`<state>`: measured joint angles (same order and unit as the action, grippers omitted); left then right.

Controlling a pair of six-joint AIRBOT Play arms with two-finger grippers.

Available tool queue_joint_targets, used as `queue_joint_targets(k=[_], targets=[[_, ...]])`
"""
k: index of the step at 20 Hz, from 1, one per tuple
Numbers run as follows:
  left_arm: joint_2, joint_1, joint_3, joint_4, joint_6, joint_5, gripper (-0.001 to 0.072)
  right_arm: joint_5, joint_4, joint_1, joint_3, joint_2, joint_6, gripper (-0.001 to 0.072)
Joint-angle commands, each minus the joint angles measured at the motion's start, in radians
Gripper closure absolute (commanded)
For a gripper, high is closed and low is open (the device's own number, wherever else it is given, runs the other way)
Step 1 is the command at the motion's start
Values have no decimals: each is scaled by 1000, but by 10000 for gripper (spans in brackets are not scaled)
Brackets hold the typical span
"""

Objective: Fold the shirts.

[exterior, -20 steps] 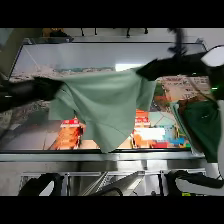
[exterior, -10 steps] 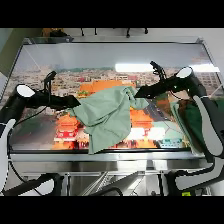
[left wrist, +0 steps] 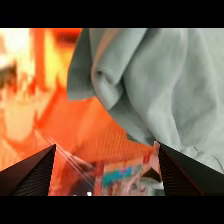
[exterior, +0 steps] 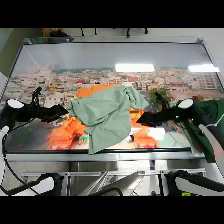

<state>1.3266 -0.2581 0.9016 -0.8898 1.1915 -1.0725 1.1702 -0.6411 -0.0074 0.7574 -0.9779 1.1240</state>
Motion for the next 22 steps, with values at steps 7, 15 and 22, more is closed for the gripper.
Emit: queue_joint_targets(k=[7, 15, 22], targets=[[209, 152, 130, 77, -43, 156, 0, -310, 300, 156, -159, -101, -162, 192], [284, 127, 201, 71, -39, 26, 694, -306, 438, 253, -158, -133, -240, 647], [173, 61, 201, 69, -45, -24, 694, -306, 462, 252, -121, -87, -265, 692]])
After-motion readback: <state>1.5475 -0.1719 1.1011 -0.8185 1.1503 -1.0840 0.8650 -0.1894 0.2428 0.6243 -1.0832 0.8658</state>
